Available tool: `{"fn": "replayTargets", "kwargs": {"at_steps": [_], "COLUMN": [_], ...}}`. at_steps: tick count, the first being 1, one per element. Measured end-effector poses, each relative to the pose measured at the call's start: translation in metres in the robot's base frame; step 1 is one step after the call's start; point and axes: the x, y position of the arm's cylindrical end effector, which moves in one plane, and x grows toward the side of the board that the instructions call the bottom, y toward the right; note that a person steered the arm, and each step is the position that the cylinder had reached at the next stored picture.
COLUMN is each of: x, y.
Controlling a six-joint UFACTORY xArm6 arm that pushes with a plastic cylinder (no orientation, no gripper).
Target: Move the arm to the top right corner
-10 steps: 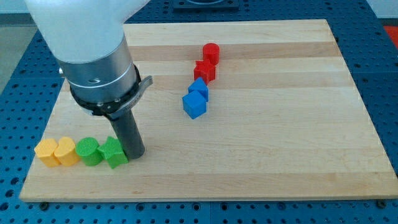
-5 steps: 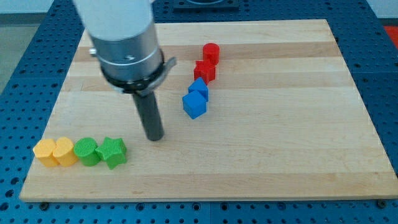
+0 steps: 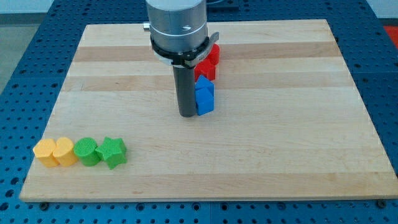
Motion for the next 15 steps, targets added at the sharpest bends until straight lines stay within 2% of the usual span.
{"fn": "replayTargets", "kwargs": {"at_steps": [2, 3, 4, 5, 6, 7, 8, 10, 12, 13, 14, 15], "x": [-0.001, -0.025, -0.090, -0.182, -0.253, -0.254, -0.205, -0.167, -0.161, -0.210, -0.266, -0.269], "y": [-0.003, -0.029, -0.062, -0.063, -0.007, 0.048, 0.061, 0.061, 0.063, 0.132, 0.236, 0.279]}}
